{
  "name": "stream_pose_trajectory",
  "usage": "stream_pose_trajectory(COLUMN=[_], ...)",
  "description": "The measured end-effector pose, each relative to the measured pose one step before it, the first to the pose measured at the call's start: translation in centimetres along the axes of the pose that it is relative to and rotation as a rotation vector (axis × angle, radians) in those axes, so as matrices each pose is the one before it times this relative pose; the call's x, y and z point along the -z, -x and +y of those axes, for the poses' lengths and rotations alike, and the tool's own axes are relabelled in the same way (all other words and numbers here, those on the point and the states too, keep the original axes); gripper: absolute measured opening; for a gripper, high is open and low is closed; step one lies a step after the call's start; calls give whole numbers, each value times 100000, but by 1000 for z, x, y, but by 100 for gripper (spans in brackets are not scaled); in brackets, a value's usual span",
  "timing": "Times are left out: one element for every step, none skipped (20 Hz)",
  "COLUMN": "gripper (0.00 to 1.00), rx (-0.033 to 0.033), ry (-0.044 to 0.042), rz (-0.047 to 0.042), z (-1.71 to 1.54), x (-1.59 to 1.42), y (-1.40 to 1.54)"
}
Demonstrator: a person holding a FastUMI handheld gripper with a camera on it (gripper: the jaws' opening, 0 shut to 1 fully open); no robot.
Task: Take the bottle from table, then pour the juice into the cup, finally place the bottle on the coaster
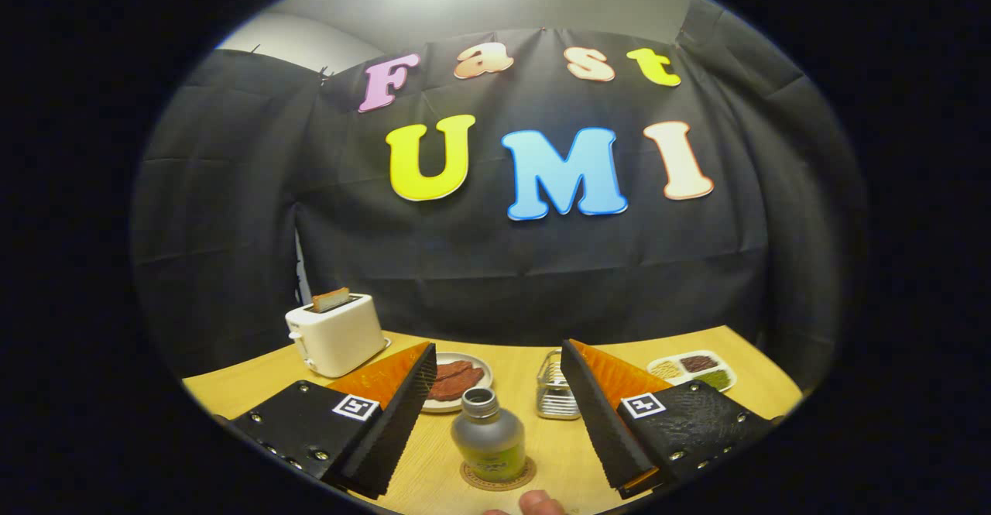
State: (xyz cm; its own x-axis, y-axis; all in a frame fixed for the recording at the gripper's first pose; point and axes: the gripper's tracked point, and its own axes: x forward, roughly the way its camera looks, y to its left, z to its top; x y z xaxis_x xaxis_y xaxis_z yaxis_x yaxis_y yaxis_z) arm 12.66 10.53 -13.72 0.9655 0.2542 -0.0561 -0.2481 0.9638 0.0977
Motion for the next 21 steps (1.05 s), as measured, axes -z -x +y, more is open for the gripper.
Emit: stream_pose_trajectory(gripper=[98, 98, 98, 98, 98, 98, 98, 98, 98, 98, 98, 98, 98, 98, 98, 98, 98, 98, 98, 98, 98], rx=[697, 1266, 2233, 1337, 2038, 779, 1410, 2008, 1904, 1323, 1122, 314, 585, 322, -360, -630, 148, 135, -10, -407, -12], ry=[500, 1752, 2386, 1953, 336, -381, 227, 683, 865, 605, -213, -462, -156, 158, 373, 735, 1108, 620, -79, -534, -400], rz=[-3308, -2714, -1358, -93, 1580, 63, -1907, -1597, -1123, -298, -343, -835, -697, -752, -321, 294, 209, 15, -261, -344, 724], z=[-101, -352, -715, -573, -566, -242, -468, -684, -659, -309, -326, -215, -258, -483, -266, -321, -575, -696, -541, -319, -385], x=[-2333, -2488, -2114, -1484, -1016, -1152, -1561, -1306, -941, -410, -494, -475, -523, -168, -92, 96, 61, 68, 77, 203, 371], y=[525, 629, 373, 545, 575, 869, 809, 701, 610, 575, 524, 376, 386, 306, 385, 484, 370, 333, 366, 125, 166])
